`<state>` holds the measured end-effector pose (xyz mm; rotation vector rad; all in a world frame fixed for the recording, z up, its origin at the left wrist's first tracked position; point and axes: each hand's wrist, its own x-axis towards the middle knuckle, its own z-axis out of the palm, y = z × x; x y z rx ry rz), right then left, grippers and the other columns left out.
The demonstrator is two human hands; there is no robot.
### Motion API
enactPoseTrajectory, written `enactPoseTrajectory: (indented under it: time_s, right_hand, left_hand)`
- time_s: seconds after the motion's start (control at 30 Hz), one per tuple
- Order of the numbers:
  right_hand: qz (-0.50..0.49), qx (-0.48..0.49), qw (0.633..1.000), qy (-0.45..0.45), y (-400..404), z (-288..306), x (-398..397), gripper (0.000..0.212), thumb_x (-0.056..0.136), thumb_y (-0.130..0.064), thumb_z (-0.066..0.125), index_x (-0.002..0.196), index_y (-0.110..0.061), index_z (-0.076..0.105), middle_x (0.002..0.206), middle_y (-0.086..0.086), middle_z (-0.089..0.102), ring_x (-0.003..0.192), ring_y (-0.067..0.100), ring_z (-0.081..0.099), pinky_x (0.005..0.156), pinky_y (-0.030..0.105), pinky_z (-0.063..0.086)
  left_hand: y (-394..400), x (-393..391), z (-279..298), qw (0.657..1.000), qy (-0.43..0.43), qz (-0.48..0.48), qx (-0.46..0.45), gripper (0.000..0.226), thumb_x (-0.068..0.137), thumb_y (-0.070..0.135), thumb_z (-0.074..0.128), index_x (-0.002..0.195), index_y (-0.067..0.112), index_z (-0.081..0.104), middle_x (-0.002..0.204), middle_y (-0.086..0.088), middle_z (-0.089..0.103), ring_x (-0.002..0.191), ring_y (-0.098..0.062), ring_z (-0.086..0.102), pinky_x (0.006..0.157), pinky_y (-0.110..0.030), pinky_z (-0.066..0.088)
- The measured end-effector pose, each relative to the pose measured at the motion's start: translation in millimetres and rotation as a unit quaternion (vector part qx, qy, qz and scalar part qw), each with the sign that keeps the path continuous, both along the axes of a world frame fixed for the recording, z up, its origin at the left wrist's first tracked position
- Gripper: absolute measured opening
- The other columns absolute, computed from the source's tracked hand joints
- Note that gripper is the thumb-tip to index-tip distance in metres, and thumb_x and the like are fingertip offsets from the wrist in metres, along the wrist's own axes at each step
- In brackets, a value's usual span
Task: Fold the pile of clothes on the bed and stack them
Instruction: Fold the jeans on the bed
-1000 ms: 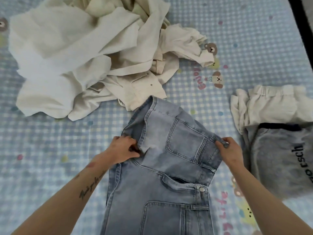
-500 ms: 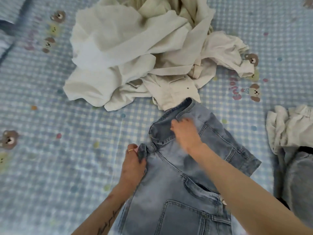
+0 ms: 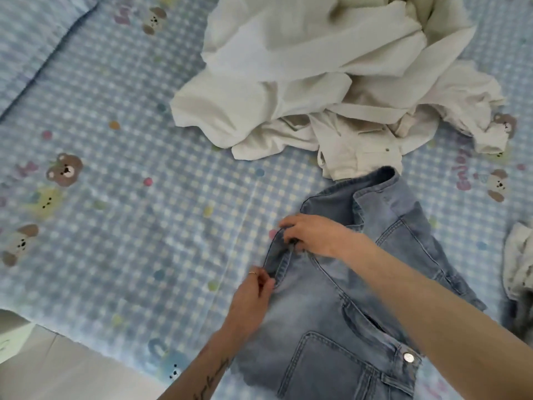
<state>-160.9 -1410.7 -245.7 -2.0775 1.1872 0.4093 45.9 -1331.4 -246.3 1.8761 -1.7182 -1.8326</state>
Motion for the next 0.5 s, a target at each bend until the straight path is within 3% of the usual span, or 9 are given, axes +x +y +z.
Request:
enactPoseTrajectory:
  time_s: [0.07,0.13,0.2,0.27,0.33,0.4,0.5]
  right_hand:
    - [0.053,-0.017,0.998,0.005,-9,2,-1,0.022,0.097,-0.022,0.048,0.108,-0.014,0.066,0.137,-0.004,0.048,0.114,0.019,0.049,0.092,0.023,0.034]
    - [0.080,-0.005,0.997,0.003,-19,5,-2,0.025,0.098,-0.029,0.047,0.104,-0.018,0.069,0.128,-0.011,0.056,0.101,0.013,0.047,0.089,0.022,0.034]
    - [0.016,0.062,0.997,-0.038,-29,11,-5,0.019,0.093,-0.035,0.056,0.096,-0.024,0.071,0.100,-0.017,0.065,0.089,0.011,0.043,0.085,0.025,0.039]
    - [-0.051,0.143,0.987,-0.060,-38,16,-11,0.015,0.090,-0.036,0.061,0.091,-0.025,0.071,0.079,-0.018,0.064,0.083,0.010,0.053,0.081,0.026,0.044]
    - [-0.076,0.172,0.981,-0.053,-43,14,-11,0.016,0.090,-0.035,0.061,0.088,-0.023,0.070,0.078,-0.013,0.067,0.079,0.007,0.061,0.078,0.029,0.048]
    - [-0.082,0.175,0.980,-0.049,-42,8,-7,0.014,0.091,-0.032,0.060,0.084,-0.022,0.068,0.074,-0.015,0.064,0.072,0.000,0.058,0.073,0.026,0.044]
    - [-0.043,0.186,0.981,-0.021,-42,2,0,0.009,0.092,-0.024,0.060,0.093,-0.022,0.069,0.085,-0.015,0.063,0.080,0.003,0.055,0.078,0.024,0.042]
  left_hand:
    - [13,15,3,0.999,-0.020,-0.032,0.012,0.022,0.084,0.024,0.064,0.096,0.024,0.045,0.084,0.003,0.062,0.078,-0.020,0.061,0.064,-0.029,0.044]
    - [29,35,4,0.997,-0.050,-0.058,0.014,0.023,0.080,0.020,0.064,0.097,0.026,0.049,0.082,0.002,0.064,0.076,-0.020,0.062,0.065,-0.032,0.046]
    - [46,58,4,0.998,-0.047,-0.035,0.019,0.018,0.082,0.017,0.065,0.097,0.023,0.059,0.073,0.004,0.061,0.067,-0.016,0.060,0.064,-0.029,0.048]
    - [60,79,5,0.998,-0.054,-0.041,-0.002,0.014,0.082,0.019,0.069,0.094,0.020,0.061,0.065,0.009,0.056,0.061,-0.005,0.055,0.060,-0.016,0.042]
    - [72,97,6,0.997,-0.069,-0.041,-0.011,0.013,0.081,0.023,0.072,0.087,0.016,0.063,0.060,0.007,0.054,0.062,-0.006,0.055,0.060,-0.014,0.038]
    - [80,106,9,0.998,-0.058,-0.020,-0.015,0.009,0.076,0.029,0.073,0.083,0.025,0.066,0.063,0.002,0.061,0.065,-0.013,0.059,0.064,-0.019,0.044]
    - [88,106,16,0.999,-0.015,0.015,-0.035,0.019,0.077,0.026,0.070,0.085,0.039,0.060,0.057,0.009,0.058,0.053,0.000,0.047,0.055,-0.018,0.041]
